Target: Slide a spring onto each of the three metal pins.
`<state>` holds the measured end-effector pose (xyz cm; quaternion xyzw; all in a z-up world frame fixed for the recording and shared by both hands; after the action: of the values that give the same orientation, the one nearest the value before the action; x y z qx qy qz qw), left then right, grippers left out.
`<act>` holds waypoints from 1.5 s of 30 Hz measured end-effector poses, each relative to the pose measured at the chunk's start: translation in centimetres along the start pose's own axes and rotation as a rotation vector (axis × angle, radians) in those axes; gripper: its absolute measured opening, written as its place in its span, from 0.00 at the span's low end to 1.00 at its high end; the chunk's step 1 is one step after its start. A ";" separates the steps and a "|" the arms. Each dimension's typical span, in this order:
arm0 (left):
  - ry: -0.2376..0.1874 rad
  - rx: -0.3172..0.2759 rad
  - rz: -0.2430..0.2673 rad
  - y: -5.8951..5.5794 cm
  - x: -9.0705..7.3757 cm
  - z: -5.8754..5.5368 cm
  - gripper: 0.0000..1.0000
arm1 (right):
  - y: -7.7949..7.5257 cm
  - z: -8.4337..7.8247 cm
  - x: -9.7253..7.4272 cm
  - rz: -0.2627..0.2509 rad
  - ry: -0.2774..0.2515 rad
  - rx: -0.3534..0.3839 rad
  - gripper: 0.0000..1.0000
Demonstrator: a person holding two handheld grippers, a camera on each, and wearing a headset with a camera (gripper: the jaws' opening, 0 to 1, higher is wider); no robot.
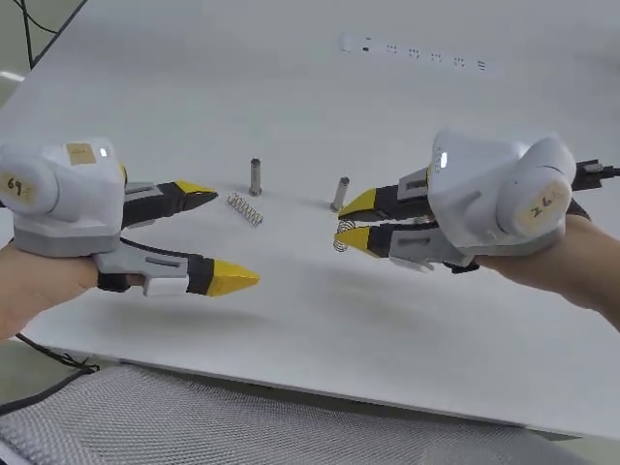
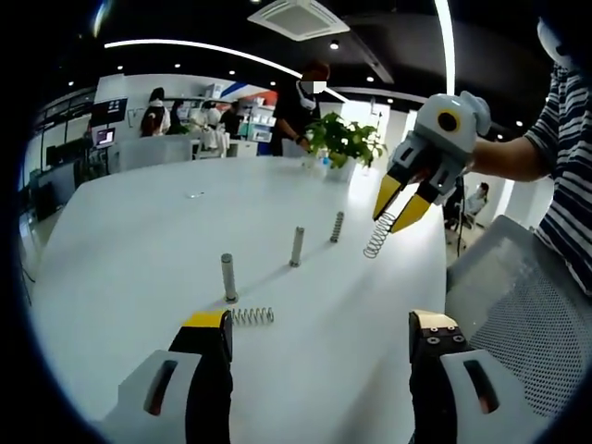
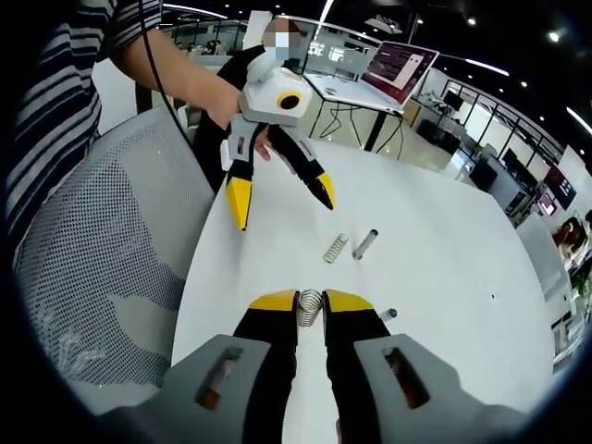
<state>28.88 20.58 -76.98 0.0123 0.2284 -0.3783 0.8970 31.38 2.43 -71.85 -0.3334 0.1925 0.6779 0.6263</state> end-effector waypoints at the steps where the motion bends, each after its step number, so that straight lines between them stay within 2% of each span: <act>1: 0.004 -0.006 0.008 0.2 -0.1 -0.1 0.79 | 0.0 -0.1 0.0 -0.002 0.001 0.000 0.12; 4: -0.002 -0.020 0.043 0.9 -0.7 -0.4 0.84 | -0.1 -0.3 0.0 -0.003 0.003 0.010 0.12; 13: -0.007 -0.025 0.110 2.0 -1.5 -0.5 0.97 | -0.8 -0.4 0.0 -0.004 0.003 0.043 0.12; 24: -0.017 -0.031 0.114 2.0 -1.9 -0.7 0.97 | -2.9 -0.7 -0.4 -0.042 0.018 0.061 0.12; 26: -0.017 -0.032 0.114 2.1 -1.9 -0.8 0.97 | -4.0 -0.9 -0.5 -0.059 0.014 0.077 0.12; 32: -0.024 -0.037 0.115 2.2 -2.0 -0.8 0.97 | -6.1 -0.7 -1.2 -0.118 -0.006 0.132 0.12; 38: -0.033 -0.042 0.110 2.2 -1.9 -0.9 0.97 | -7.3 -0.8 -1.0 -0.147 0.001 0.160 0.12; 45: -0.040 -0.043 0.110 2.3 -1.9 -1.2 0.97 | -8.8 -0.7 -0.4 -0.155 0.006 0.173 0.12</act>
<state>28.76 23.75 -77.62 -0.0019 0.2174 -0.3238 0.9208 40.10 2.92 -70.72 -0.2941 0.2260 0.6071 0.7027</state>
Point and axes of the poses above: the centre of the closed fingertips' face, and the gripper's own axes: x roughly forward along the fingers, y roughly to its left, z roughly out of its top, the point moved 6 cm from there along -x, roughly backward along the fingers, and after that the axes turned 8 degrees about z, right-handed, at the moved point
